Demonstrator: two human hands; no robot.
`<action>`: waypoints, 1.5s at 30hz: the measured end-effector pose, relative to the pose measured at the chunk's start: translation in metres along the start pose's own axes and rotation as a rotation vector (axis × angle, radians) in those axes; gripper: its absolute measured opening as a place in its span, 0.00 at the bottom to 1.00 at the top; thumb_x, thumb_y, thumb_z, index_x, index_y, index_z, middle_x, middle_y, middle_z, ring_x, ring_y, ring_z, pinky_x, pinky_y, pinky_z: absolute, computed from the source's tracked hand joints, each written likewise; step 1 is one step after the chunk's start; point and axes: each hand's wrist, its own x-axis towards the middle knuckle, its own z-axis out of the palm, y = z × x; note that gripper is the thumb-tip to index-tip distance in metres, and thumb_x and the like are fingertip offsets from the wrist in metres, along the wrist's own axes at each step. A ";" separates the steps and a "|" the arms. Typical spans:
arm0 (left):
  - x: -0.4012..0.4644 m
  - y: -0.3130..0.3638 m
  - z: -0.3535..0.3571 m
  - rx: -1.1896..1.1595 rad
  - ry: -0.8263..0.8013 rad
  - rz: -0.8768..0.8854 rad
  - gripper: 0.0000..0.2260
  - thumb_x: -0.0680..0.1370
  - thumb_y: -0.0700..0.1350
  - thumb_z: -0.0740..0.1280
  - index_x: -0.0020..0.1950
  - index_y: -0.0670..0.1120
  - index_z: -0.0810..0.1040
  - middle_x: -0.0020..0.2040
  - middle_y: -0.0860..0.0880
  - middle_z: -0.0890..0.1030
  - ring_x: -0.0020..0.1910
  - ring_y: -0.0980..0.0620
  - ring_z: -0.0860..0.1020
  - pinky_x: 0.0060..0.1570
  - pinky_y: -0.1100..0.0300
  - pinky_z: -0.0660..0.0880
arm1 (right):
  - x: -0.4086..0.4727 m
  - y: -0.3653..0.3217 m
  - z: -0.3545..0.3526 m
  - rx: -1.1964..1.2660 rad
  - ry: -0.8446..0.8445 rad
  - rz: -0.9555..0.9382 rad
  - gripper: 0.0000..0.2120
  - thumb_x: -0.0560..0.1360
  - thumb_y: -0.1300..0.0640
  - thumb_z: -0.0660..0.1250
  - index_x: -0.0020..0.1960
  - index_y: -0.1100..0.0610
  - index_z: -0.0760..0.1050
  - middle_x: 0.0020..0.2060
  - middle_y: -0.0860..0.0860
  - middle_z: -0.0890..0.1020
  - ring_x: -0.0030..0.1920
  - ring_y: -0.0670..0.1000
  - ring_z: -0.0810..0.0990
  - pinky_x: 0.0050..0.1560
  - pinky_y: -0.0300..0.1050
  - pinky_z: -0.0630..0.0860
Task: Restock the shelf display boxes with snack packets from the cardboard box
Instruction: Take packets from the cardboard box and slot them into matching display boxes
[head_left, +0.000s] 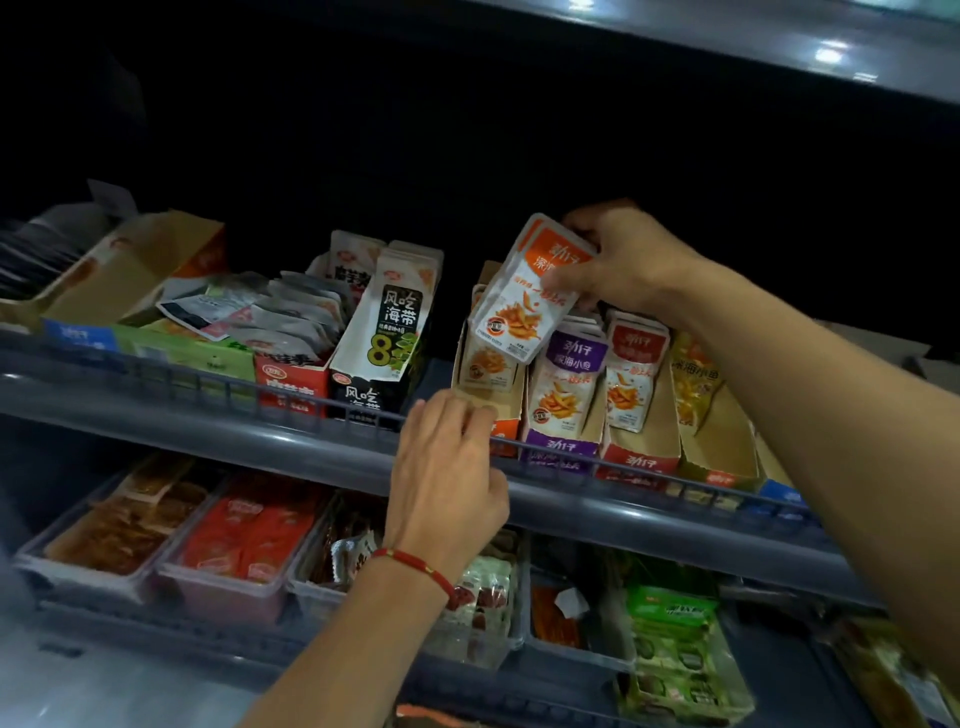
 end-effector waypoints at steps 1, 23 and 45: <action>0.000 0.000 -0.001 -0.001 0.005 -0.008 0.22 0.69 0.41 0.70 0.64 0.44 0.78 0.60 0.46 0.77 0.68 0.45 0.70 0.72 0.44 0.67 | 0.004 0.000 0.004 -0.025 -0.001 -0.005 0.33 0.73 0.52 0.77 0.74 0.53 0.70 0.61 0.49 0.81 0.54 0.49 0.82 0.52 0.46 0.83; -0.007 0.010 0.009 -0.022 0.016 -0.054 0.27 0.68 0.43 0.74 0.66 0.46 0.74 0.66 0.46 0.73 0.74 0.45 0.65 0.73 0.45 0.65 | 0.029 0.001 0.087 -0.652 -0.112 -0.079 0.18 0.78 0.54 0.70 0.67 0.55 0.73 0.62 0.56 0.78 0.62 0.58 0.78 0.59 0.51 0.73; -0.012 0.006 0.007 -0.034 -0.011 -0.014 0.32 0.69 0.44 0.75 0.72 0.45 0.71 0.70 0.45 0.71 0.77 0.44 0.62 0.75 0.44 0.63 | 0.019 -0.003 0.081 -0.871 0.106 -0.133 0.12 0.79 0.60 0.68 0.63 0.57 0.77 0.57 0.57 0.81 0.58 0.61 0.80 0.47 0.52 0.71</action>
